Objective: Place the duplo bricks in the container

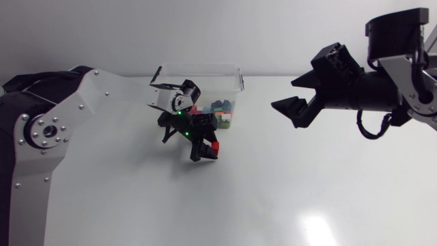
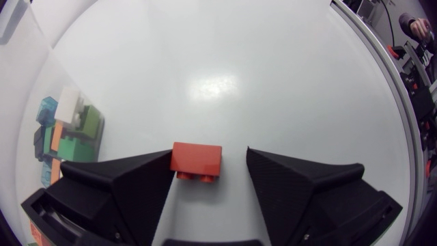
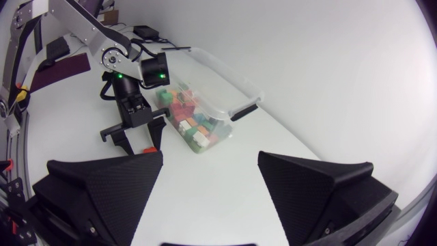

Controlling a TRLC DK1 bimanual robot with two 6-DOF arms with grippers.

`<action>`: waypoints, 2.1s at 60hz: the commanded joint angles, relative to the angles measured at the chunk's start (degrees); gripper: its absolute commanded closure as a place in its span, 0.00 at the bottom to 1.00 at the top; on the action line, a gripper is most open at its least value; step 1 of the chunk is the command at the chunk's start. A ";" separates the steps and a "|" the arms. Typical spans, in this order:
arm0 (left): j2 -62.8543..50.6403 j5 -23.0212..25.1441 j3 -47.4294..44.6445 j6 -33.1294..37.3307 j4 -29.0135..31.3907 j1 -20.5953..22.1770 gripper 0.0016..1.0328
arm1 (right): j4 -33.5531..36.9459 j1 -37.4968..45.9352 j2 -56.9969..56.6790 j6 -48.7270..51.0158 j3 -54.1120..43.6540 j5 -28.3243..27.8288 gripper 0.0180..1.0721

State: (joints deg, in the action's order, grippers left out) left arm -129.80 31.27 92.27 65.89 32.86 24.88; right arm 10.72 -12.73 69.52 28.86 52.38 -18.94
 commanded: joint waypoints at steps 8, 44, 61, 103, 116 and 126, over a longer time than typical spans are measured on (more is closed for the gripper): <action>-2.83 0.55 3.62 2.14 5.02 0.60 0.75 | -6.59 2.27 -7.64 -6.89 -7.38 6.46 0.05; 18.79 0.55 -10.18 -1.46 10.38 0.52 0.76 | -15.82 5.00 -27.68 -10.67 -22.41 18.41 0.05; 30.92 0.55 -12.99 -12.01 5.02 -1.68 0.76 | -18.02 5.79 -36.21 -10.84 -30.23 23.86 0.05; 28.99 -19.58 -8.60 -42.25 -26.27 -7.13 0.69 | -17.22 11.33 -58.00 -10.67 -47.72 24.39 0.05; 22.57 -23.71 -2.53 -45.41 -29.52 -7.66 0.69 | -15.20 11.76 -63.01 -10.67 -50.27 24.74 0.05; 18.00 -26.61 2.04 -45.32 -32.25 -7.13 0.69 | -13.45 12.29 -66.97 -10.49 -52.38 24.83 0.05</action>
State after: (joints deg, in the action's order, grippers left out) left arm -109.01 5.56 90.35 22.02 1.85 17.69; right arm -3.99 -0.97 4.43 19.46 1.93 5.28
